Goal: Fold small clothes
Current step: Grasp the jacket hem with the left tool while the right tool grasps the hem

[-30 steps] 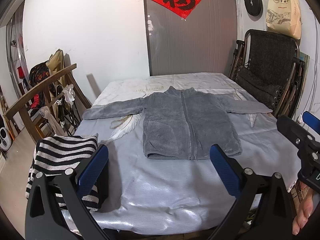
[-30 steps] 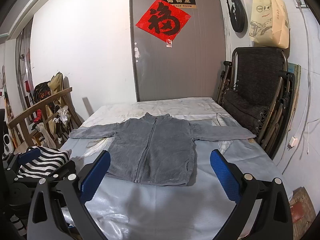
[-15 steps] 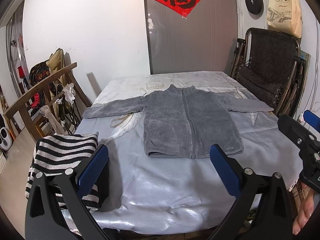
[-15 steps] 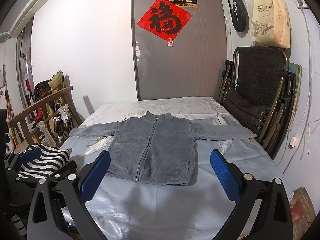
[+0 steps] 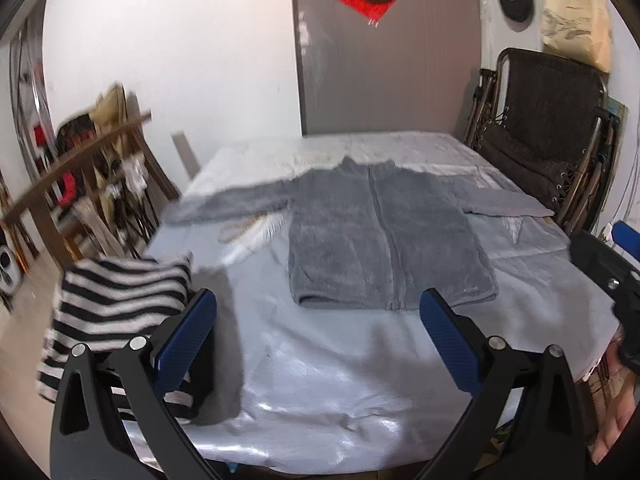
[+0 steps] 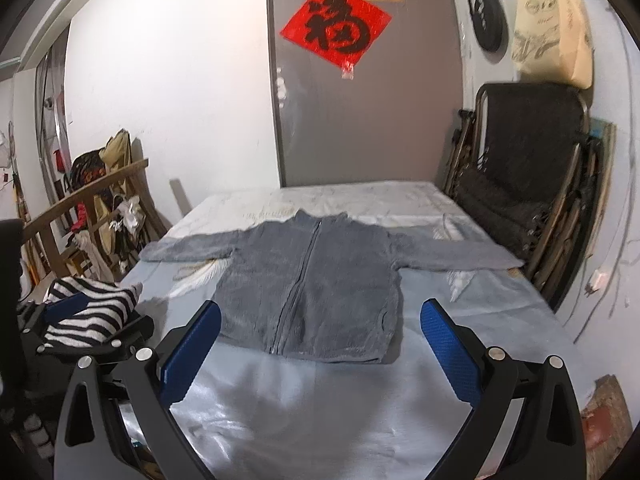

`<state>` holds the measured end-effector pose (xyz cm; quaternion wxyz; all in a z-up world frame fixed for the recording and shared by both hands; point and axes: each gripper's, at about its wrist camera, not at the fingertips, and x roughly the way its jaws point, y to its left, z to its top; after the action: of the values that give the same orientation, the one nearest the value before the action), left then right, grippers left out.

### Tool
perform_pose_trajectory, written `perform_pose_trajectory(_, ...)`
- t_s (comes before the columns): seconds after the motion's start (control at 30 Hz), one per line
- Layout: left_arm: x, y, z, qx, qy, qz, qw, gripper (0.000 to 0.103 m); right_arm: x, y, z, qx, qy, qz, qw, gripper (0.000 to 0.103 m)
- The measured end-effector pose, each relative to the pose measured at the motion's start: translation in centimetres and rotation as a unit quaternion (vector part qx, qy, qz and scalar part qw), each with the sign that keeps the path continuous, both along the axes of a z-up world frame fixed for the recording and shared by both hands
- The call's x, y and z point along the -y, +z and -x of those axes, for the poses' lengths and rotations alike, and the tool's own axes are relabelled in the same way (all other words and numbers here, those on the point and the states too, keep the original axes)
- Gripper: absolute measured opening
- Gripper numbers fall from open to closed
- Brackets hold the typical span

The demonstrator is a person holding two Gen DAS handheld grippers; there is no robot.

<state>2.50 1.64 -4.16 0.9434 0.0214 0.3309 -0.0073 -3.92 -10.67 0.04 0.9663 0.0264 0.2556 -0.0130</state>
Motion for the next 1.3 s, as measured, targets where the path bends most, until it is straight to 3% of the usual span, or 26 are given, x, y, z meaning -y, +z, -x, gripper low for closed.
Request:
perform_pose_trajectory(0.2,-3.6,-6.0,-6.0,-0.107,0.01,0.061,0.9923,0.099,4.2,-5.4,-4.6,-0.067,-0.004,-0.072,0.995,0.1)
perform_pose_trajectory(0.37,-4.9,-9.1,-9.6,-0.139,0.028,0.057,0.9883,0.099,7.1,-10.0,-7.5,-0.11,-0.029,-0.106,0.988,0.1)
perform_pose_trajectory(0.47,-5.2,-10.6,-12.3,-0.158,0.027,0.067,0.9848,0.099,8.3,-12.1,-9.7,-0.135,-0.035,-0.116,0.983,0.09)
perform_pose_trajectory(0.53,-4.9,-11.6,-14.4,-0.174,0.026,0.068,0.9821,0.099,8.9,-13.5,-11.3,-0.155,-0.04,-0.12,0.98,0.075)
perform_pose_trajectory(0.6,-4.3,-12.3,-15.9,-0.182,0.021,0.062,0.981,0.099,9.4,-14.9,-12.9,-0.176,-0.038,-0.134,0.974,0.067)
perform_pose_trajectory(0.67,-3.3,-13.2,-17.7,-0.189,0.018,0.045,0.9808,0.099,9.9,-16.0,-14.2,-0.193,-0.038,-0.151,0.969,0.065)
perform_pose_trajectory(0.77,-2.6,-14.2,-19.1,-0.202,0.018,0.044,0.9781,0.098,10.2,-17.0,-15.3,-0.208,-0.038,-0.165,0.963,0.053)
perform_pose_trajectory(0.8,-2.5,-14.7,-19.6,-0.211,0.018,0.053,0.976,0.095,10.2,-17.2,-15.5,-0.21,-0.035,-0.169,0.962,0.046)
perform_pose_trajectory(0.87,-2.6,-15.7,-20.2,-0.226,0.023,0.059,0.9721,0.079,10.2,-17.5,-15.8,-0.213,-0.031,-0.174,0.961,0.03)
perform_pose_trajectory(0.9,-2.8,-16.1,-20.4,-0.234,0.022,0.065,0.9697,0.069,10.2,-17.7,-15.9,-0.214,-0.03,-0.178,0.96,0.026)
perform_pose_trajectory(1.0,-2.9,-15.9,-20.3,-0.223,0.013,0.078,0.9717,0.056,10.5,-17.8,-15.8,-0.209,-0.03,-0.192,0.958,0.019)
perform_pose_trajectory(1.17,-4.2,-15.9,-20.0,-0.22,0.022,0.116,0.9684,0.04,10.8,-17.6,-15.7,-0.205,-0.029,-0.194,0.959,0.017)
perform_pose_trajectory(1.23,-4.5,-15.8,-19.7,-0.217,0.014,0.129,0.9676,0.023,10.8,-17.7,-15.7,-0.206,-0.028,-0.188,0.96,0.016)
perform_pose_trajectory(1.3,-4.7,-15.7,-19.3,-0.21,0.009,0.132,0.9687,0.016,10.6,-17.7,-15.8,-0.205,-0.027,-0.181,0.962,0.015)
